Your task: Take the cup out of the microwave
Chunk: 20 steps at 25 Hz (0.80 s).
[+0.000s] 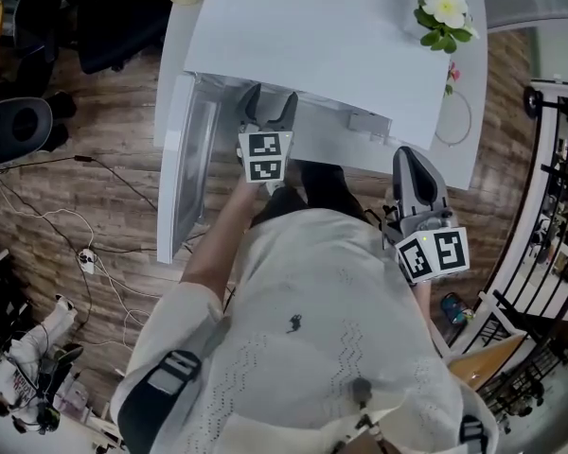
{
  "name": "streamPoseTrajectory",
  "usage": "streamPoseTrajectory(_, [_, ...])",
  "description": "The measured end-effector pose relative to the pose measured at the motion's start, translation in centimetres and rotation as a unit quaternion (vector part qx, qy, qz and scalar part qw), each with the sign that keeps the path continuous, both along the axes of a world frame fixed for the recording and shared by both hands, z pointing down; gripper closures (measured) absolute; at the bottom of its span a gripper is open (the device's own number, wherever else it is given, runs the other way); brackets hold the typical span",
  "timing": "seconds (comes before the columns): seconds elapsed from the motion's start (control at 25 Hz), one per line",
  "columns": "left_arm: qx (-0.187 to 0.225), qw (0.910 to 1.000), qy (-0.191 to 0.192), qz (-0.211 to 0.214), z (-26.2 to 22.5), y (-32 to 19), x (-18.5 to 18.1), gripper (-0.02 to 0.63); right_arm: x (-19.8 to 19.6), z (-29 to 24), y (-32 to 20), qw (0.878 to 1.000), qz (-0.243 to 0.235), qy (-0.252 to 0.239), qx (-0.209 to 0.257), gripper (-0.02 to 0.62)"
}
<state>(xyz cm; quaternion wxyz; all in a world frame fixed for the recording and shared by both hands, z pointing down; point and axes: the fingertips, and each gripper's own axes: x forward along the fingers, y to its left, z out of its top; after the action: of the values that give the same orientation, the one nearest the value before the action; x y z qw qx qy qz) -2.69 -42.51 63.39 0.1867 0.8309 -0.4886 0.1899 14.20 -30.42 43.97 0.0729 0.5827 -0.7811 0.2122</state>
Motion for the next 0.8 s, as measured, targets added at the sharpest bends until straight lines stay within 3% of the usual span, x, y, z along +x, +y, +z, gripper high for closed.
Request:
streamPoseTrajectory(0.28, [0.014,0.9991,-0.035,0.017,1.7,-1.4,0.8,0.301,0.6,0.4,-0.7,1.000,-0.001,0.000,-0.005,0.586])
streamPoseTrajectory(0.72, [0.026,0.9987,-0.044,0.004,1.8,-2.9,1.5,0.299,1.2,0.8,-0.8,1.000,-0.003,-0.004,-0.009,0.586])
streamPoseTrajectory(0.8, [0.030,0.9984,-0.048,-0.002,1.7,-3.2,1.3,0.346,1.3,0.9,-0.7,1.000,-0.002,-0.006,-0.010,0.586])
